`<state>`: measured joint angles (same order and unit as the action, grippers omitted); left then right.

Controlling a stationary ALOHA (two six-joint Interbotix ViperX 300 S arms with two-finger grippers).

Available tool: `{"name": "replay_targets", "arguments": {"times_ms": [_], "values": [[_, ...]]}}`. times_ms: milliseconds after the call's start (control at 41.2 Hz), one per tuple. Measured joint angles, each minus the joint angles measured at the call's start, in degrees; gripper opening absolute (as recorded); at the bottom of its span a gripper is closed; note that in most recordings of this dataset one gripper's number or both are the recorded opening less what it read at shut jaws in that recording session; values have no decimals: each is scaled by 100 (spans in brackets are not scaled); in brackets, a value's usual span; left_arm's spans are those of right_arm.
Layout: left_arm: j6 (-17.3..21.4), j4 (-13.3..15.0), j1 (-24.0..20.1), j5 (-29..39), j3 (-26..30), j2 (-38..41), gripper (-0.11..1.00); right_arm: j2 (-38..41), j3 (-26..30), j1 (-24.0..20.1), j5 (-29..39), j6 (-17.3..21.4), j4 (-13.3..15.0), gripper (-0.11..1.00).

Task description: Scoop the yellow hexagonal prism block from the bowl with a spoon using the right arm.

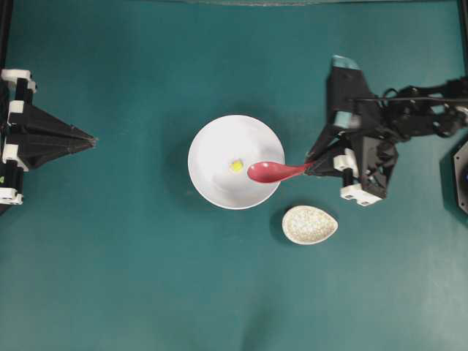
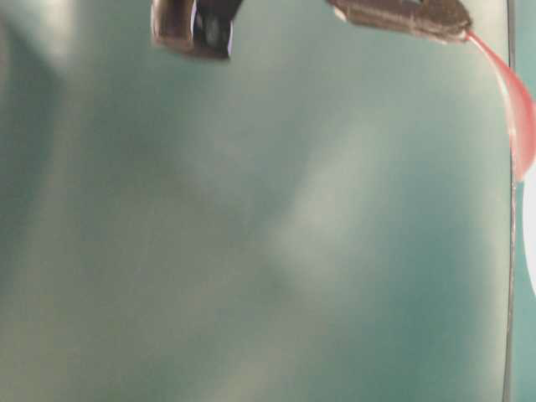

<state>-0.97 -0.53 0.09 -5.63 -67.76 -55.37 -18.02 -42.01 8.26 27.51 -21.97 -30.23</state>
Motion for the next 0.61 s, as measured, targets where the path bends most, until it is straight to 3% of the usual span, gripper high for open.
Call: {"name": "replay_targets", "arguments": {"times_ms": [146,437,606], "values": [[0,-9,0,18,0,0,0,299,483,79,563,176,404,22],[0,0,0,18,0,0,0,756,1204,88,1521,1055,1424,22],[9,-9,0,26,0,0,0,949,1547,88,1978,1310,1652,22]]}}
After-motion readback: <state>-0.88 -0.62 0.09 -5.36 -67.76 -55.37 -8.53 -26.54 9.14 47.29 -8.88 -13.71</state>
